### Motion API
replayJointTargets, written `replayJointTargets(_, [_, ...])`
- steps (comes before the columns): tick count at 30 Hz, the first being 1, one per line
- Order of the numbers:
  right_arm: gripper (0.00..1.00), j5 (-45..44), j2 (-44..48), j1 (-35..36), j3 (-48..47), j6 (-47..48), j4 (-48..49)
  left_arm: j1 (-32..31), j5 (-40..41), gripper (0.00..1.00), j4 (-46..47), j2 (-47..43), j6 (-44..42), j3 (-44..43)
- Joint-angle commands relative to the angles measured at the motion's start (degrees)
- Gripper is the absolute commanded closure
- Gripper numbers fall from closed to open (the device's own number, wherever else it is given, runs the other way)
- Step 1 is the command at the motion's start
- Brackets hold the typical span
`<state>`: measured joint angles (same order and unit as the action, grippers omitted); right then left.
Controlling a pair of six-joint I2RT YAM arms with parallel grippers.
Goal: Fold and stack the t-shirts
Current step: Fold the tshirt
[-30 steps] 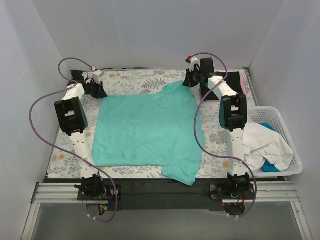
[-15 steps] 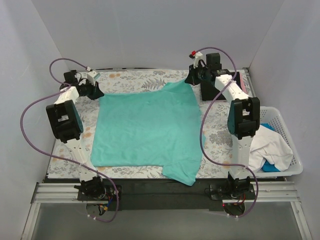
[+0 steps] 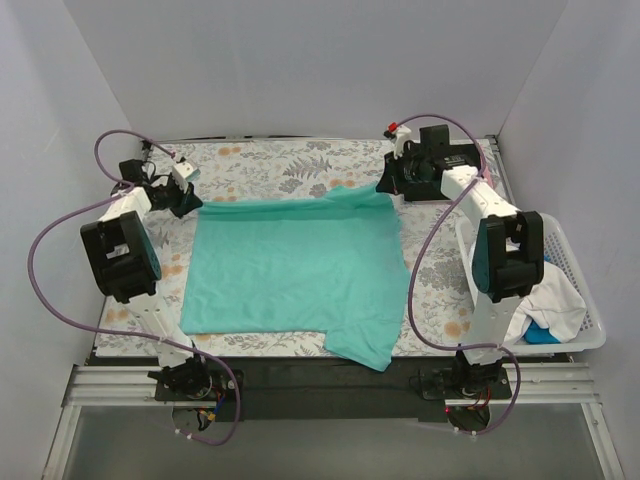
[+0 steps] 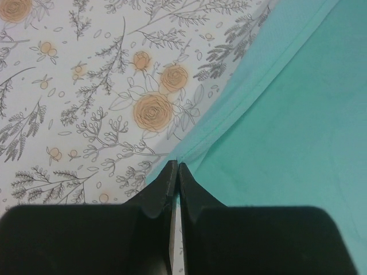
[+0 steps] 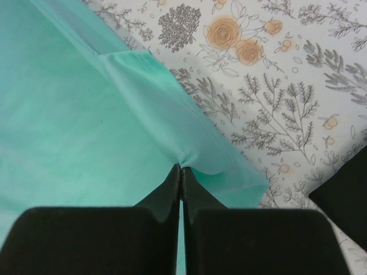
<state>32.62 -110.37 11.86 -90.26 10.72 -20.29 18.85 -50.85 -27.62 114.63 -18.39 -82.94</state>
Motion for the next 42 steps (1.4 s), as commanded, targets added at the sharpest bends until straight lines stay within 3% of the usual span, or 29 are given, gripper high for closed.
replayJointTargets(1, [0.99, 1.0, 5.6, 0.6, 3.7, 0.5, -0.4, 0.3, -1.2, 1.00, -1.8, -6.7, -6.8, 4.1])
replayJointTargets(9, [0.99, 0.9, 12.5, 2.4, 15.9, 0.0, -1.6, 1.8, -1.1, 1.00, -1.7, -12.0, -10.2, 12.8])
replayJointTargets(17, [0.99, -1.0, 12.8, 3.2, 23.5, 1.6, -1.2, 1.9, 2.3, 1.00, -2.1, -11.9, -15.3, 17.5])
replayJointTargets(26, [0.99, -4.5, 8.9, 3.2, 23.6, 3.6, -0.9, 1.9, 3.8, 1.00, -2.4, -11.3, -17.6, 21.0])
replayJointTargets(42, [0.99, -4.9, 12.5, 3.2, 19.2, 6.9, -4.6, 1.9, 4.2, 1.00, -8.4, -16.2, -21.2, 18.9])
